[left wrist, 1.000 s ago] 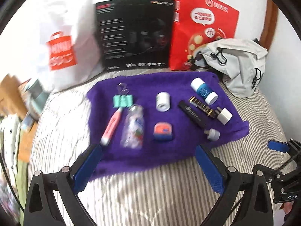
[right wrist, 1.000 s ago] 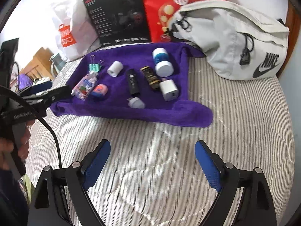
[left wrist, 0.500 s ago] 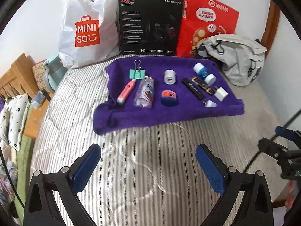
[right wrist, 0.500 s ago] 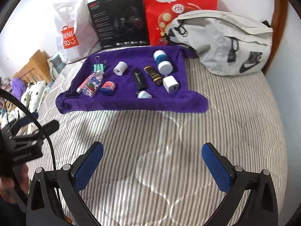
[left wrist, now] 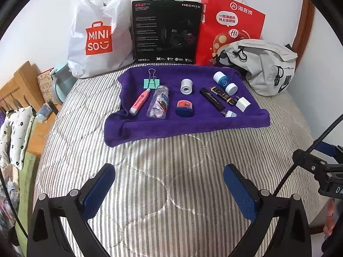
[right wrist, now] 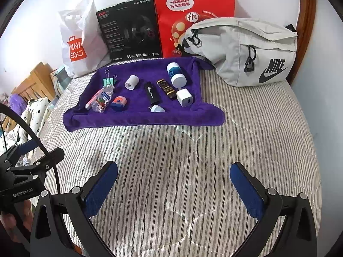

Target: Organize rigid objects

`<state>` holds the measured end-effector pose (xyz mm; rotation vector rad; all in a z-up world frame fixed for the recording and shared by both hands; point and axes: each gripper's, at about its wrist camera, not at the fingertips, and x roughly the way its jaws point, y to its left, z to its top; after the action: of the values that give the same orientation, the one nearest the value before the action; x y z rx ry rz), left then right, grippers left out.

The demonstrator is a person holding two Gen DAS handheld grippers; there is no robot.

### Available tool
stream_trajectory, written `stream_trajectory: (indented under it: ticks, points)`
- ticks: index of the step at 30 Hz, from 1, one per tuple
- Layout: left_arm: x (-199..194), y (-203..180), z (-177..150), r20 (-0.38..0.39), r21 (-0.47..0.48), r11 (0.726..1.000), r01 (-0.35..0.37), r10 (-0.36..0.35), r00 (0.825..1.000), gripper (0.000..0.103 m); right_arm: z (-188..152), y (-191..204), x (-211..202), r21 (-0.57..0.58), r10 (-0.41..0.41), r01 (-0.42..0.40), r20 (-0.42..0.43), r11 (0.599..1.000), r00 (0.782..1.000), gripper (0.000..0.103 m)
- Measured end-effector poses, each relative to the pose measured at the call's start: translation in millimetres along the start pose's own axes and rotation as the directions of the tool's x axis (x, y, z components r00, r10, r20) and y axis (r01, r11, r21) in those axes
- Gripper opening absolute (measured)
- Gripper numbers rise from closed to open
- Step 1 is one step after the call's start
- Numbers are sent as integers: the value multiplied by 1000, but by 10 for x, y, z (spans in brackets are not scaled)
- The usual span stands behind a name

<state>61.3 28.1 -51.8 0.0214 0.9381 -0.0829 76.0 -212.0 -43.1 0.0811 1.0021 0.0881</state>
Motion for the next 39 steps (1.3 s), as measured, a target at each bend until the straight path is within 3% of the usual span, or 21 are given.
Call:
stream_trajectory:
  ticks: [39]
  points:
    - [-80, 107, 6, -11, 11, 1000, -27, 27, 1000, 102, 2, -128, -143, 9, -21, 21, 31, 1000, 999, 103]
